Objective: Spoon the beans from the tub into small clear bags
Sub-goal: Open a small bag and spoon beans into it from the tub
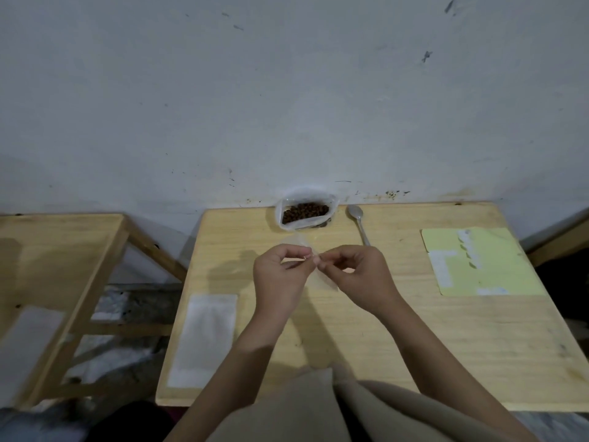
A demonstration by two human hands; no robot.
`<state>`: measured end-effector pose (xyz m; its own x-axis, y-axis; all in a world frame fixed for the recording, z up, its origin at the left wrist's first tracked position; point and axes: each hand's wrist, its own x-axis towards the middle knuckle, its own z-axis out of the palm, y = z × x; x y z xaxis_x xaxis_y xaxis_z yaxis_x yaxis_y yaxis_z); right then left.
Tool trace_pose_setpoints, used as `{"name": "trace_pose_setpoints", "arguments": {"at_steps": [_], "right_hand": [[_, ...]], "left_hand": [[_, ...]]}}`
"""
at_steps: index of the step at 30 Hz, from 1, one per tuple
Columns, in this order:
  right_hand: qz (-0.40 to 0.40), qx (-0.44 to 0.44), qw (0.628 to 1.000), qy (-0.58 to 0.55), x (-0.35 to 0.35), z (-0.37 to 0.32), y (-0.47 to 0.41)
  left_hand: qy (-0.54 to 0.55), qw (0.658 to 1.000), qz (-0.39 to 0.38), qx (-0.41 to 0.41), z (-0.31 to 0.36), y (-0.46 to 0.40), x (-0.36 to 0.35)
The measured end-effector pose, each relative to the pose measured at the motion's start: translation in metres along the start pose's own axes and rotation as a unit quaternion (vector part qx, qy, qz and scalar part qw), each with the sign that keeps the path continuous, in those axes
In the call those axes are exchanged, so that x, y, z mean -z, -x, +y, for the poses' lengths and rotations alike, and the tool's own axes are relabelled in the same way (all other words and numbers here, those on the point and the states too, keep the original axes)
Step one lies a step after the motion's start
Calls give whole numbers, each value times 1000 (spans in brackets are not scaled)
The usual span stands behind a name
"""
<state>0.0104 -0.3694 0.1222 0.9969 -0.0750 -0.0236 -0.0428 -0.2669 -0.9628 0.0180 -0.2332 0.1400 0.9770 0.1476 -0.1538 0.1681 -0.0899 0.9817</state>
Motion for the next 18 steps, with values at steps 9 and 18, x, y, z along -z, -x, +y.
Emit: {"name": "trace_pose_setpoints", "arguments": {"at_steps": [9, 18], "right_hand": [[69, 22, 990, 117, 11, -2, 0], [-43, 44, 980, 192, 25, -6, 2]], "left_hand": [[-115, 993, -19, 17, -2, 4, -1], [-157, 986, -60, 8, 1, 10, 0]]}}
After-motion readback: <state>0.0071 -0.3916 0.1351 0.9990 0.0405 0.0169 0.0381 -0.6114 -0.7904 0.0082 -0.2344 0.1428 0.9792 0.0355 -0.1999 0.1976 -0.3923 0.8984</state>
